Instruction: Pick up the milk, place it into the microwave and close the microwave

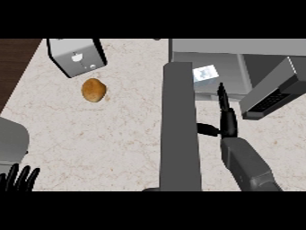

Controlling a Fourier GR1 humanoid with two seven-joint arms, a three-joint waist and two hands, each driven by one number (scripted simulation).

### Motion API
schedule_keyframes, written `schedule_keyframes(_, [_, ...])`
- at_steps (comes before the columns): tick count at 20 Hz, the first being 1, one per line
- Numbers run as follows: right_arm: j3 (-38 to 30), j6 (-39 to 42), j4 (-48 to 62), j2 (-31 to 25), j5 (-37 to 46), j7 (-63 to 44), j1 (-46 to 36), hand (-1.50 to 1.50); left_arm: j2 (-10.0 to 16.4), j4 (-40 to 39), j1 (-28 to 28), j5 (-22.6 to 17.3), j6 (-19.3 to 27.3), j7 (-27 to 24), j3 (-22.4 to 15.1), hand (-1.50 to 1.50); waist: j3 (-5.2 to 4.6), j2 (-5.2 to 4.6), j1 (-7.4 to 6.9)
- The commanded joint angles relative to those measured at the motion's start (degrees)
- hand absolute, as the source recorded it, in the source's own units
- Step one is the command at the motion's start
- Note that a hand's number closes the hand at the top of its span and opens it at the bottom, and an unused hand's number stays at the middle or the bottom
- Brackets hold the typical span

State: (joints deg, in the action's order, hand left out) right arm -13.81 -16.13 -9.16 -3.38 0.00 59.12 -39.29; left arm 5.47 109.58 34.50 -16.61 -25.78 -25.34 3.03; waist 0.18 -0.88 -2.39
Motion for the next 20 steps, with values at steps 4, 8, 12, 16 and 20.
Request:
schedule_keyframes(4, [1.02, 9.95, -1.31, -0.36, 0.17, 3.67, 4.82, -1.5, -1.35, -3.08, 0.08, 4.53, -1.02, -2.13, -2.39, -1.5, -0.12, 0.59, 1.33])
schedule_keyframes(8, [3.35, 11.15, -4.43, -0.08, 1.65, 7.09, 11.38, -1.5, -0.98, 0.6, 1.95, 6.51, -0.68, 1.72, -4.7, -1.5, -0.15, 0.92, 2.17])
schedule_keyframes(12, [2.89, 12.23, -9.7, -2.91, 0.12, 5.28, 15.74, -1.5, -3.28, -3.9, 1.22, 10.12, -0.44, -2.3, -6.79, -1.5, -0.21, 1.08, 2.53])
schedule_keyframes(16, [3.24, 14.94, -14.7, -5.22, -0.66, 4.82, 20.47, -1.5, -0.76, -8.11, -8.23, 8.2, -2.28, 2.67, -6.34, -1.5, -0.25, 1.1, 3.4])
schedule_keyframes(20, [3.39, 16.11, -20.87, -6.86, -1.78, 4.95, 27.03, 1.5, -0.18, -7.26, -7.96, 13.22, -2.75, 3.36, -10.1, -1.5, -0.25, 1.17, 3.31])
